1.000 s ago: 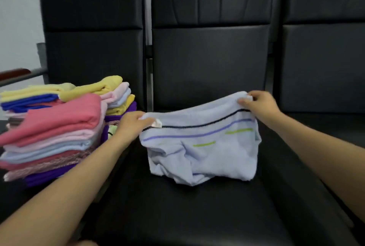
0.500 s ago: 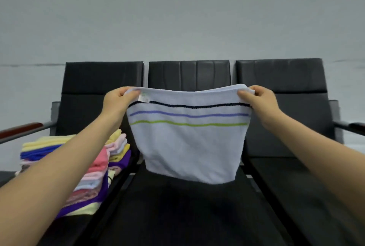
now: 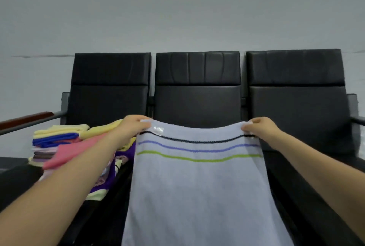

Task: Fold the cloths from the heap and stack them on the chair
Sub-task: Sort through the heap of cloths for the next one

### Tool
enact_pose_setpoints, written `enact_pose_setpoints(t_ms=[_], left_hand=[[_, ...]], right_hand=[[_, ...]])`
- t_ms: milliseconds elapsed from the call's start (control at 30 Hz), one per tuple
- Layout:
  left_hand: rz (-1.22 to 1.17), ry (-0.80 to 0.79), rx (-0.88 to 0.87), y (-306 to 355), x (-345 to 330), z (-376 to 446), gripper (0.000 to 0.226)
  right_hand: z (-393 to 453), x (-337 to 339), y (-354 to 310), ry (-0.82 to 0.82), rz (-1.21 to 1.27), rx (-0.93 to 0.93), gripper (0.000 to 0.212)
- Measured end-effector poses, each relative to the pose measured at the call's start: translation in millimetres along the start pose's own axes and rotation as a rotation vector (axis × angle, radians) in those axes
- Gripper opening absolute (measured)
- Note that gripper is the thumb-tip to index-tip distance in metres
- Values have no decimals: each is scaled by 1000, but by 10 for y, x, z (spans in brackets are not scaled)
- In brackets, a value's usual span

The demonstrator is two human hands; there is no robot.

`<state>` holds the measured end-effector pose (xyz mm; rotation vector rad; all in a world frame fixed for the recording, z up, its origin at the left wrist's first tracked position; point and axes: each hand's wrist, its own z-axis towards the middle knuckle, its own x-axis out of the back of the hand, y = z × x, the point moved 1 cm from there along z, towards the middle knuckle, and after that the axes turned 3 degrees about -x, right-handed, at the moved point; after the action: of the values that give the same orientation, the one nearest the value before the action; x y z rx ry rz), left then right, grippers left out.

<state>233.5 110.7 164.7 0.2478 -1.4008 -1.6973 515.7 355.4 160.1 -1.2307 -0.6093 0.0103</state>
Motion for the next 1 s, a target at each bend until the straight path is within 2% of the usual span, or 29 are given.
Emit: enact_pose_setpoints(t_ms=[67, 167, 400, 500, 600, 667, 733, 800, 867, 1000], left_hand=[[170, -103, 35, -279, -107, -25, 22], [277, -127, 103, -699, -287, 32, 21], [449, 10, 145, -1322, -505, 507, 21], [538, 82, 148, -1506, -638, 803, 24], [658, 146, 167, -1692, -752, 1014, 33], [811, 114, 203, -1824, -874, 1066, 37], [896, 77, 243, -1895, -989, 994, 39], [891, 43, 239, -1926, -1079, 835, 40], [842, 19, 165, -1890, -1157, 618, 34], [570, -70, 50, -1642, -1253, 121, 18]], right_hand=[[43, -124, 297, -51, -78, -74, 17], [190, -372, 696, -119, -71, -197, 19], [577, -904, 1075, -71, -92, -260, 10], [808, -1104, 1224, -23, -122, -286, 12], [955, -1263, 1324, 35, -129, -300, 31], [982, -1314, 1430, 84, -206, -283, 51], [890, -1333, 1504, 74, -300, -268, 56], [789, -1330, 1536, 39, -407, -201, 56], [637, -1301, 1499, 7, -481, -83, 50], [127, -1217, 1163, -151, -468, 103, 15]])
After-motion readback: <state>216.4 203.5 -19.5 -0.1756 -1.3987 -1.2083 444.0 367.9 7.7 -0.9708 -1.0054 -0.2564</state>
